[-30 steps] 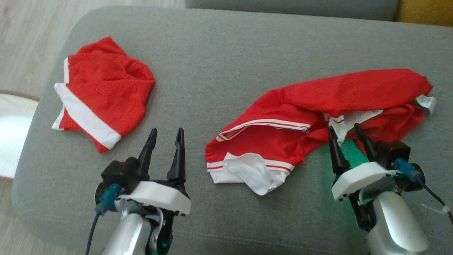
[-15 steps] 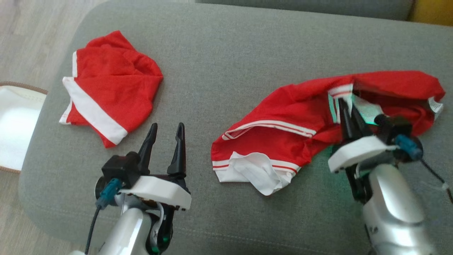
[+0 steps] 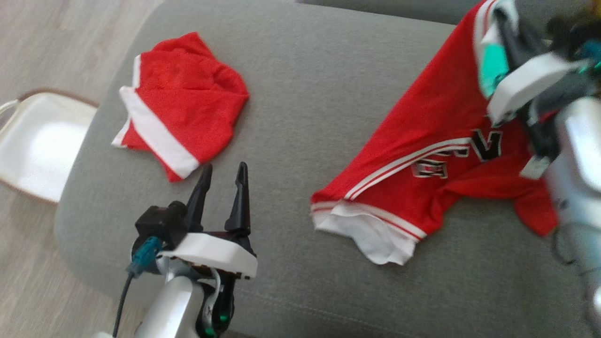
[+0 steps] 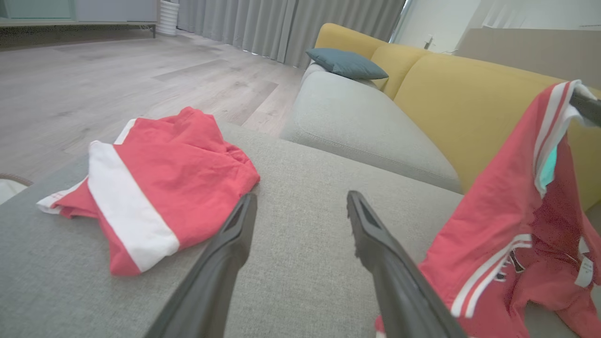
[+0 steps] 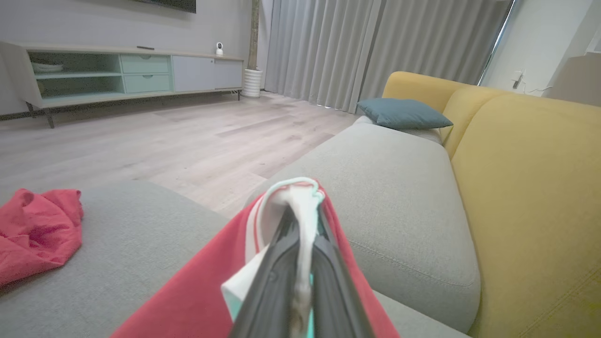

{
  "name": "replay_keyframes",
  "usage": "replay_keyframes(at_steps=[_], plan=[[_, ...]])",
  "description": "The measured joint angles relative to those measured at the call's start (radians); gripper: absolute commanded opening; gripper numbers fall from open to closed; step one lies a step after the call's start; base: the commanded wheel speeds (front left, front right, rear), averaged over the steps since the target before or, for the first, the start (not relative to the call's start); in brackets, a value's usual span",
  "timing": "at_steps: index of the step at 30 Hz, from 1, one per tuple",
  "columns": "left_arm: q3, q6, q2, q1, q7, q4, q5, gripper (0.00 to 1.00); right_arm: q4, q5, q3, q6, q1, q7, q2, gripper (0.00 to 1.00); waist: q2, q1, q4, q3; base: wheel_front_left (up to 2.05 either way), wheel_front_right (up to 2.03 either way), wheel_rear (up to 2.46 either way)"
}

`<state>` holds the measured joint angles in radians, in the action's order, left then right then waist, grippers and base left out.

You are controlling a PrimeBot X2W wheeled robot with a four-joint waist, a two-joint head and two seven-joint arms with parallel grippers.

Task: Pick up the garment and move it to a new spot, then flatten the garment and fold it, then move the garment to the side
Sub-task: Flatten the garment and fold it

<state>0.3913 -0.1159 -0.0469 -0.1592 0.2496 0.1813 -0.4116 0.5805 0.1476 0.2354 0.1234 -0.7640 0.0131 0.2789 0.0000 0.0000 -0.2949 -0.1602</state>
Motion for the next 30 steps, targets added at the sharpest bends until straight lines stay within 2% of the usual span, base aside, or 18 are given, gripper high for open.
replay_keyframes(at_steps=[10,11,12,19,24,30], plan=[[0.053,-0.012,0.001,-0.01,0.0,-0.015,-0.041,1.0,0.206,0.04,0.171,0.001,-0.238,0.04,0.192,0.0,0.0,0.0,-0.136,-0.052,0.0,0.0,0.0],[0.053,-0.016,0.001,-0.012,0.0,-0.017,-0.044,1.0,0.228,0.043,0.197,0.001,-0.266,0.04,0.207,0.45,0.0,0.0,-0.151,-0.058,0.0,0.0,0.0],[0.052,-0.017,0.001,-0.013,0.0,-0.018,-0.049,1.0,0.255,0.046,0.217,0.001,-0.293,0.041,0.213,1.0,0.0,0.0,-0.165,-0.064,0.0,0.0,0.0],[0.053,-0.025,0.001,-0.013,0.0,-0.02,-0.05,1.0,0.419,0.053,0.289,0.001,-0.426,0.022,0.212,1.0,0.0,0.0,-0.21,-0.104,0.0,0.0,0.0],[0.051,-0.025,0.001,-0.015,0.0,-0.021,-0.05,1.0,0.49,0.076,0.341,0.001,-0.416,-0.038,0.164,1.0,0.0,0.0,-0.174,-0.088,0.0,0.0,0.0],[0.032,-0.024,0.001,-0.015,0.0,-0.021,-0.033,1.0,0.511,0.129,0.298,0.001,-0.398,-0.192,0.11,1.0,0.0,0.0,-0.095,-0.057,0.0,0.0,0.0]])
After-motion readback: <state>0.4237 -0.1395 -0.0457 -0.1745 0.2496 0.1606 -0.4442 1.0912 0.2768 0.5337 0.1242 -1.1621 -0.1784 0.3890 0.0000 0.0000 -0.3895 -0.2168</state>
